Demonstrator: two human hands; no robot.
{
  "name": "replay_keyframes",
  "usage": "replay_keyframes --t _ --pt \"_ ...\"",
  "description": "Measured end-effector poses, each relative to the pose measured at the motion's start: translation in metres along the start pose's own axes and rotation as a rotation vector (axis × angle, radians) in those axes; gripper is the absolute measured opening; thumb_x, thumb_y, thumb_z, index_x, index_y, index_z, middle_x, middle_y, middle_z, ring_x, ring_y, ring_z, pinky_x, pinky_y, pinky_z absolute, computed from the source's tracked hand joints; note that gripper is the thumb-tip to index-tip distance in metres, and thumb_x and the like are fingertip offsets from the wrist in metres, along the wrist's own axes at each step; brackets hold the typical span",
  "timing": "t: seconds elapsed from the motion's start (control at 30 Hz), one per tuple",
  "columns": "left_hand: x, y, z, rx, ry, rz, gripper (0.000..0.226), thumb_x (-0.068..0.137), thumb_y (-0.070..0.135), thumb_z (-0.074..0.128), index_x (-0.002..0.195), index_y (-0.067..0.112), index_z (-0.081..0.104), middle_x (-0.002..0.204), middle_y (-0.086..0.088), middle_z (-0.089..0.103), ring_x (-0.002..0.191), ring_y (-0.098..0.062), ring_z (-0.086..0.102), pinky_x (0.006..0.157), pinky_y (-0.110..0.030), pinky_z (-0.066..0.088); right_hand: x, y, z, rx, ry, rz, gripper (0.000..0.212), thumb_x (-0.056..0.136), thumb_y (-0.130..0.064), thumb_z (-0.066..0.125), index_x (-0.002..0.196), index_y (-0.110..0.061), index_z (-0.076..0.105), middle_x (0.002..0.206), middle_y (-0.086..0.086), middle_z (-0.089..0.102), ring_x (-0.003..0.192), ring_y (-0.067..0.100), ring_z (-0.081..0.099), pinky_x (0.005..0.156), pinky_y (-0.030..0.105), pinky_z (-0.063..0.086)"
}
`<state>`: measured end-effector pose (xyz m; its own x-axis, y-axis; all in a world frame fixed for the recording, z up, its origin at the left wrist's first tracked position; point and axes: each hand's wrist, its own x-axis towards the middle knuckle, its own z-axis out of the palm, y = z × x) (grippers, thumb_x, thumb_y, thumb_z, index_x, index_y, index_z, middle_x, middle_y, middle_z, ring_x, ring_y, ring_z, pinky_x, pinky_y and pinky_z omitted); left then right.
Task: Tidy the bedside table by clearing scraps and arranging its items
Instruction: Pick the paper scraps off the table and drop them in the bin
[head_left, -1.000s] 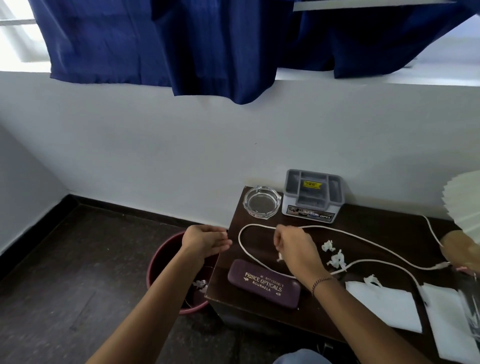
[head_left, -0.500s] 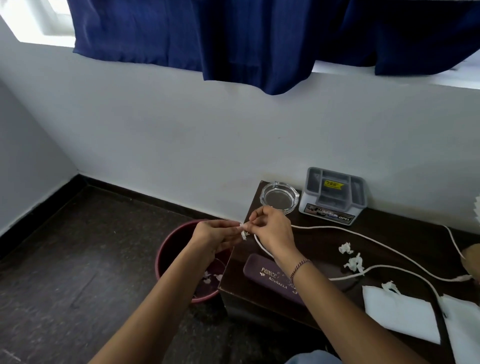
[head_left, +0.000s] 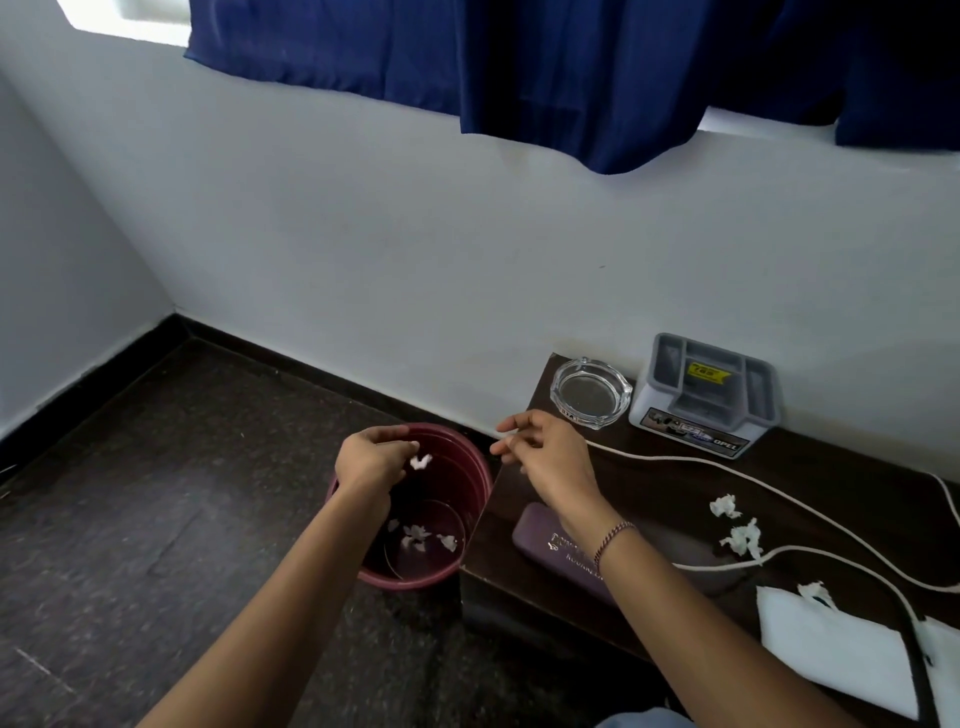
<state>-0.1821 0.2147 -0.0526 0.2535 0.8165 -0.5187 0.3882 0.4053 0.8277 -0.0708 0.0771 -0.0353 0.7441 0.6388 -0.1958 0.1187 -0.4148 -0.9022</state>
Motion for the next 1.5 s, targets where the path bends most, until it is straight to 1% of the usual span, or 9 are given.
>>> replay_keyframes --t 0.37,0.5,0.67,0.77,0.93,1.1,1.3,1.4,1.5 --pt "-0.017 0.002 0.020 0.038 -0.074 0.022 0.018 0.086 0.005 0.060 0.103 0.008 0.065 0.096 -0.010 0.068 0.095 -0.021 0.066 0.080 -0.032 0.055 -0.006 0.018 -0.043 -0.072 0.132 -0.002 0.022 0.086 -0.005 0.056 0.081 -0.025 0.065 0.078 -0.001 0.070 0.077 0.010 0.065 0.073 0.024 0.053" --pt "-0.032 0.010 0.039 0.037 -0.137 0.035 0.017 0.086 0.005 0.060 0.102 0.008 0.064 0.096 -0.011 0.069 0.093 -0.020 0.067 0.072 -0.028 0.055 -0.016 0.041 -0.072 -0.283 0.199 -0.020 0.015 0.086 -0.009 0.059 0.086 -0.021 0.067 0.072 -0.009 0.061 0.068 -0.001 0.056 0.059 0.008 0.043" --pt "-0.050 0.015 0.063 0.028 -0.183 0.049 0.014 0.087 0.003 0.057 0.100 0.005 0.063 0.090 -0.011 0.068 0.087 -0.021 0.067 0.073 -0.028 0.054 -0.030 0.070 -0.121 -0.554 0.332 -0.014 0.019 0.083 -0.010 0.065 0.100 -0.019 0.066 0.099 -0.001 0.064 0.091 0.011 0.059 0.086 0.029 0.051" --pt "-0.059 0.014 0.075 0.033 -0.218 0.043 0.013 0.089 0.001 0.054 0.100 0.002 0.062 0.085 -0.012 0.066 0.080 -0.021 0.064 0.074 -0.029 0.053 -0.042 0.088 -0.148 -0.719 0.401 0.030 0.030 0.079 -0.024 0.071 0.107 -0.018 0.061 0.109 0.003 0.059 0.102 0.019 0.055 0.086 0.033 0.051" --pt "-0.071 0.015 0.091 0.062 -0.265 0.042 0.013 0.091 0.002 0.051 0.100 0.002 0.060 0.079 -0.011 0.063 0.072 -0.018 0.061 0.072 -0.029 0.051 -0.052 0.102 -0.164 -0.841 0.317 0.210 0.053 0.071 -0.038 0.076 0.113 -0.014 0.053 0.116 0.008 0.053 0.109 0.024 0.052 0.089 0.036 0.050" --pt "-0.076 0.017 0.098 0.086 -0.292 0.040 0.012 0.091 0.001 0.049 0.099 0.002 0.059 0.076 -0.009 0.061 0.068 -0.015 0.060 0.067 -0.026 0.050 -0.048 0.108 -0.167 -0.788 0.208 0.261 0.030 0.080 -0.020 0.071 0.106 -0.015 0.057 0.108 0.007 0.063 0.100 0.023 0.060 0.082 0.033 0.050" --pt "-0.076 0.018 0.096 0.069 -0.319 0.042 0.013 0.092 0.000 0.049 0.101 -0.001 0.059 0.076 -0.011 0.061 0.068 -0.016 0.060 0.058 -0.022 0.054 -0.043 0.101 -0.164 -0.683 0.360 0.170 0.014 0.083 -0.012 0.065 0.089 -0.023 0.060 0.090 0.002 0.068 0.085 0.018 0.064 0.071 0.034 0.056" --pt "-0.079 0.018 0.098 0.045 -0.363 0.045 0.014 0.090 -0.002 0.050 0.102 -0.004 0.059 0.076 -0.013 0.060 0.063 -0.017 0.063 0.049 -0.017 0.053 -0.036 0.082 -0.157 -0.480 0.474 0.097 0.019 0.077 -0.013 0.073 0.074 -0.026 0.059 0.078 -0.003 0.067 0.073 0.012 0.061 0.054 0.022 0.046" --pt "-0.081 0.017 0.100 0.046 -0.419 0.018 0.013 0.089 -0.002 0.052 0.100 -0.004 0.060 0.076 -0.015 0.061 0.050 -0.012 0.067 0.050 -0.017 0.055 -0.025 0.060 -0.140 -0.200 0.423 0.107 0.021 0.070 -0.012 0.078 0.067 -0.022 0.061 0.068 -0.004 0.065 0.069 0.010 0.061 0.062 0.022 0.045"
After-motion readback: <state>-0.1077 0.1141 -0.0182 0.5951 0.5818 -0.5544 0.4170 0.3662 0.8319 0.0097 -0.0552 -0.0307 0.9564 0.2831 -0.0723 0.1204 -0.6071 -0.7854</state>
